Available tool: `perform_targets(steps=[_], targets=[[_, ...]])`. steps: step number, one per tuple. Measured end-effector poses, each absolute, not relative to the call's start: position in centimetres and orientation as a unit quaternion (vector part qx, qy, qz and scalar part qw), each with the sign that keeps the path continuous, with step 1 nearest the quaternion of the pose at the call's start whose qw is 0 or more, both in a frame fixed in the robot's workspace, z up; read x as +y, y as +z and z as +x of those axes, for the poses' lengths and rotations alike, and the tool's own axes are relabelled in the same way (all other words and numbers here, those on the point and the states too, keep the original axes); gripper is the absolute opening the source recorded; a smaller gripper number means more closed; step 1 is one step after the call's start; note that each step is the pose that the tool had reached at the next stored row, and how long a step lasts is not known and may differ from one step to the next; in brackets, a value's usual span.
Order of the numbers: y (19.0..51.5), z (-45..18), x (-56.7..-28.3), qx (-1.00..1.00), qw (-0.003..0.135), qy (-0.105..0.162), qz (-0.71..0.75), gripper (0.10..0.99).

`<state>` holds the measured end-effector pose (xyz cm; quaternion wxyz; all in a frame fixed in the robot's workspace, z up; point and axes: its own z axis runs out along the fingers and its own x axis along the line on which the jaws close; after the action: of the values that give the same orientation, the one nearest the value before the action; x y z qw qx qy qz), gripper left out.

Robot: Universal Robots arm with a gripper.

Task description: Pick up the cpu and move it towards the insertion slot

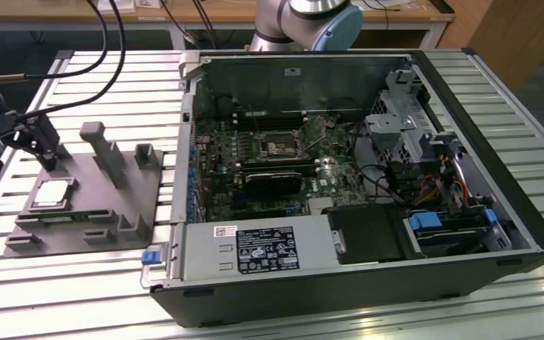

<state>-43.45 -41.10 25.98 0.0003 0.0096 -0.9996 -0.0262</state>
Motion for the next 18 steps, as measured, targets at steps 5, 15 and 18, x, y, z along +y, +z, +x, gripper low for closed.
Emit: perform_targets(steps=[5, 15, 18], targets=[[25.8, -43.5, -41.1, -1.0, 0.0, -0.026, 0.01, 0.796], [24.9, -43.4, -41.1, -1.0, 0.0, -0.024, 0.01, 0.796], [24.6, -43.5, -41.1, -1.0, 0.0, -0.024, 0.01, 0.796]])
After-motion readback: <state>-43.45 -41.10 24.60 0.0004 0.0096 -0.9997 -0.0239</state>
